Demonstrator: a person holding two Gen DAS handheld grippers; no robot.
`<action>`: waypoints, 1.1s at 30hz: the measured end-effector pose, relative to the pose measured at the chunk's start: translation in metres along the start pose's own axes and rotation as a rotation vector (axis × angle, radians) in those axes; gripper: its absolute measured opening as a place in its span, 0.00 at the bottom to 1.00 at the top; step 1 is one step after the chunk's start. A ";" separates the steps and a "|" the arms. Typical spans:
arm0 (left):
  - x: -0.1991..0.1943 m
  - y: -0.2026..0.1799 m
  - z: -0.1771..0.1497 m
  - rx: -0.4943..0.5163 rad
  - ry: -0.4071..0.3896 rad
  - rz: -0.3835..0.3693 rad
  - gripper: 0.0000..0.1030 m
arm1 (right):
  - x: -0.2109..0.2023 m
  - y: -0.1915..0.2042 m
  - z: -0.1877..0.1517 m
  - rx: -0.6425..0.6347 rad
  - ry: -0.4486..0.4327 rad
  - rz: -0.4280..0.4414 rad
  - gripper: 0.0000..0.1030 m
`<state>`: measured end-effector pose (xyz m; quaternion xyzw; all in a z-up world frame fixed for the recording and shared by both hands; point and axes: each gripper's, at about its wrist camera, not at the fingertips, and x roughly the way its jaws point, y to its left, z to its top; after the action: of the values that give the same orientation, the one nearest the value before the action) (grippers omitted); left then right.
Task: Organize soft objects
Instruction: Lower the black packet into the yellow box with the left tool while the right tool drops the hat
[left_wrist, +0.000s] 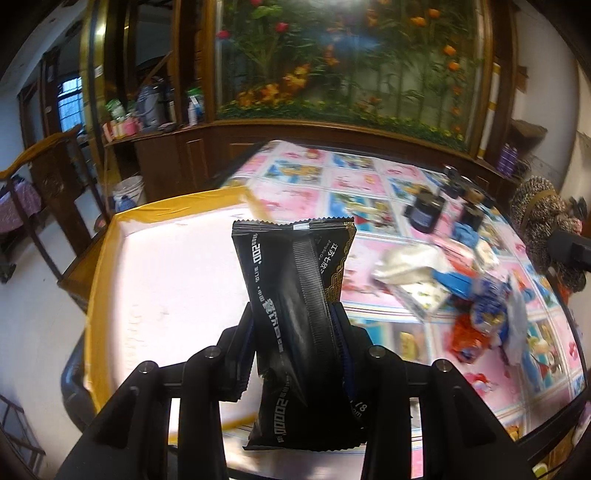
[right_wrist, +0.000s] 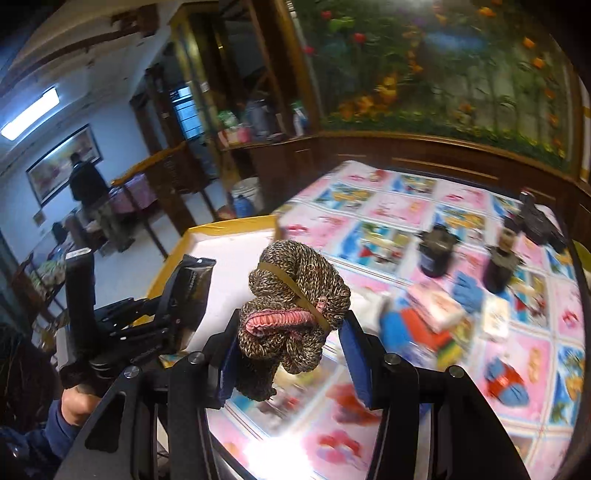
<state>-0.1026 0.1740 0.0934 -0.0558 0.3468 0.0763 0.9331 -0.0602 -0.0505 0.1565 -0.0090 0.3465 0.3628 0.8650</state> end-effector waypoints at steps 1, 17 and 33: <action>0.000 0.011 0.003 -0.016 0.001 0.013 0.36 | 0.013 0.010 0.006 -0.016 0.014 0.015 0.53; 0.103 0.114 0.073 -0.184 0.205 0.108 0.36 | 0.263 0.069 0.099 -0.051 0.245 0.051 0.53; 0.168 0.118 0.063 -0.261 0.332 0.073 0.39 | 0.342 0.059 0.110 -0.023 0.329 0.008 0.61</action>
<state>0.0418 0.3174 0.0243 -0.1756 0.4846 0.1440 0.8447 0.1377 0.2345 0.0466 -0.0769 0.4791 0.3640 0.7950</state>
